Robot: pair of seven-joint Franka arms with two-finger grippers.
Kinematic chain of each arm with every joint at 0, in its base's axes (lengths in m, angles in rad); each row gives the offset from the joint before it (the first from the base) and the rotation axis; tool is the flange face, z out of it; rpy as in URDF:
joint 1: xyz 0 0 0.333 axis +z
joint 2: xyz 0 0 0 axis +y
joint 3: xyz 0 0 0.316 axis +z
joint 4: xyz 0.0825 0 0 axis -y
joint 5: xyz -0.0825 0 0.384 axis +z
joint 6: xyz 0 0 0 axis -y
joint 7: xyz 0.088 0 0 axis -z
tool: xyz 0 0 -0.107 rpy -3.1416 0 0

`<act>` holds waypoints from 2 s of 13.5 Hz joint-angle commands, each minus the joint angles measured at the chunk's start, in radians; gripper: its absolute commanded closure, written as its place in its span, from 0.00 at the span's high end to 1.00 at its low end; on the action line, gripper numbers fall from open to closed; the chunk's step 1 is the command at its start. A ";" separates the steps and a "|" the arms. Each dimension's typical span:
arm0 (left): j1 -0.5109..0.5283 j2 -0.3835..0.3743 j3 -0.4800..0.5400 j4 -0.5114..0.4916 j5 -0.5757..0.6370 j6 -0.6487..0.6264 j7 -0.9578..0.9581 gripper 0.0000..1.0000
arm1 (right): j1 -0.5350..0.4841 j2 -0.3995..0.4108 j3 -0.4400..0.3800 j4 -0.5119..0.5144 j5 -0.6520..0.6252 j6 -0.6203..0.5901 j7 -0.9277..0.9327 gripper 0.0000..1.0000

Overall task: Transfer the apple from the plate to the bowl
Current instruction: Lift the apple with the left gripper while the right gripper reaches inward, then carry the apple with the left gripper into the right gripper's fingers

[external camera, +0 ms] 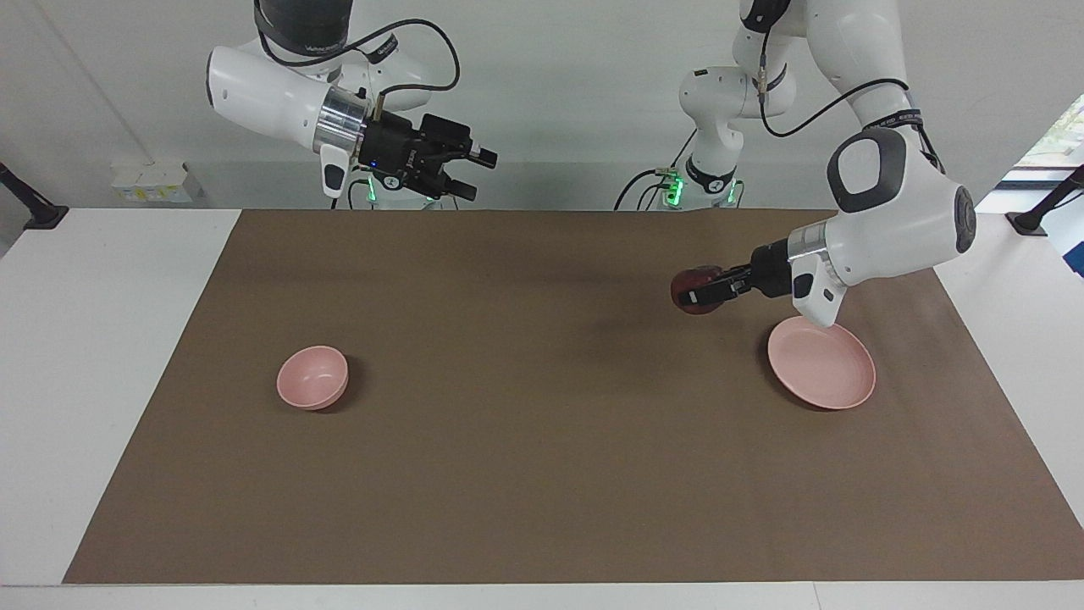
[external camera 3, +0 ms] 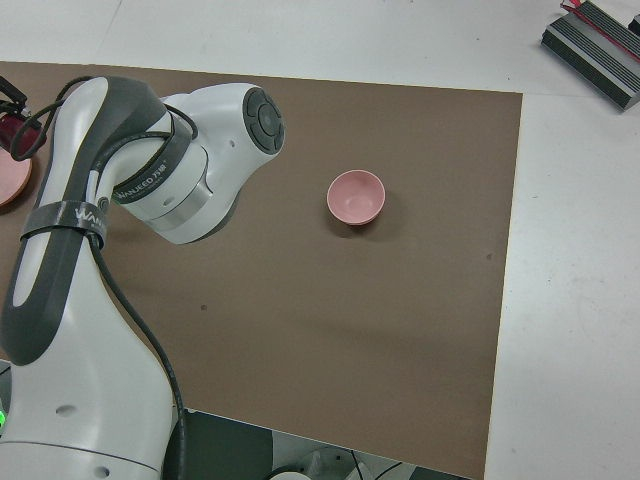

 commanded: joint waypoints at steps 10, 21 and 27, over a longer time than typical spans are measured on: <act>-0.023 -0.143 -0.114 -0.282 -0.688 0.092 -0.349 0.00 | 0.169 0.030 0.003 -0.158 0.347 0.229 -0.283 1.00; -0.176 -0.210 -0.114 -0.413 -0.909 0.283 -0.351 0.00 | 0.189 0.030 0.003 -0.156 0.388 0.251 -0.277 1.00; -0.184 -0.223 -0.113 -0.428 -0.910 0.293 -0.352 0.00 | 0.189 0.030 0.002 -0.156 0.387 0.252 -0.274 0.92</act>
